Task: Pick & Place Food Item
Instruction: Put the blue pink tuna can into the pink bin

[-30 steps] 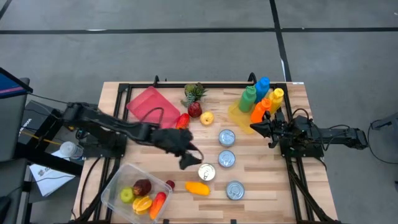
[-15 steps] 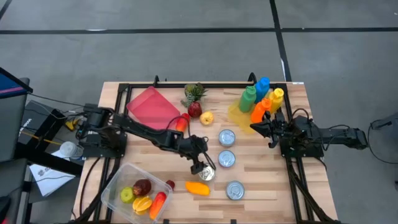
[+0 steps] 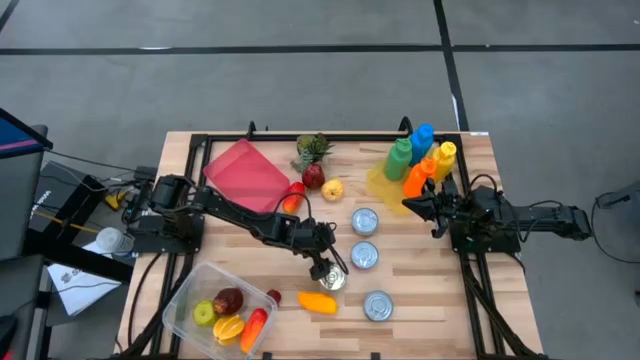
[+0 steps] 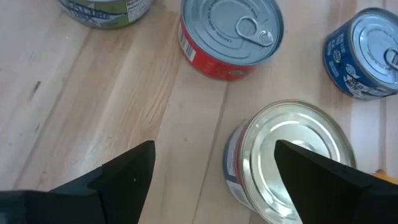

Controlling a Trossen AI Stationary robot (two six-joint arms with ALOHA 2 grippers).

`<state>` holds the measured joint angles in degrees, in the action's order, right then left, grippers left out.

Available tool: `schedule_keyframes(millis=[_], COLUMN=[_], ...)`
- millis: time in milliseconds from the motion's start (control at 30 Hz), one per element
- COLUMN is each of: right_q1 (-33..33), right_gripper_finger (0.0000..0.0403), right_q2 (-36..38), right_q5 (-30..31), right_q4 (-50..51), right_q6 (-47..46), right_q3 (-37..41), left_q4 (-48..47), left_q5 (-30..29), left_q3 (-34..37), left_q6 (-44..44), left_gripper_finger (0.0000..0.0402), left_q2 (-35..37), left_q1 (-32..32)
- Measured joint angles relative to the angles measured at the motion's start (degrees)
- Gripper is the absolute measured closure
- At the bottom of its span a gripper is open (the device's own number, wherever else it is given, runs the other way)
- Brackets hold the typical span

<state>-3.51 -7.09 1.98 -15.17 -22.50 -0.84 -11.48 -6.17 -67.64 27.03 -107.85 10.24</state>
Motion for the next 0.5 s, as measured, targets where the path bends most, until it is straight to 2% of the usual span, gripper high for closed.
schedule_keyframes(millis=[233,500], right_q1=[0.0,0.0], right_gripper_finger=[0.0403,0.0403], right_q2=[0.0,0.0], right_q5=[0.0,0.0], right_q4=[0.1,0.1], right_q6=[0.0,0.0], right_q3=[0.0,0.0], left_q4=[-0.1,1.2], left_q5=[-3.1,-1.8], left_q3=[0.0,-0.1], left_q6=[-0.1,0.7], left_gripper_finger=[0.0081,0.0103], left_q2=[0.0,-2.3], left_q1=[1.2,1.7])
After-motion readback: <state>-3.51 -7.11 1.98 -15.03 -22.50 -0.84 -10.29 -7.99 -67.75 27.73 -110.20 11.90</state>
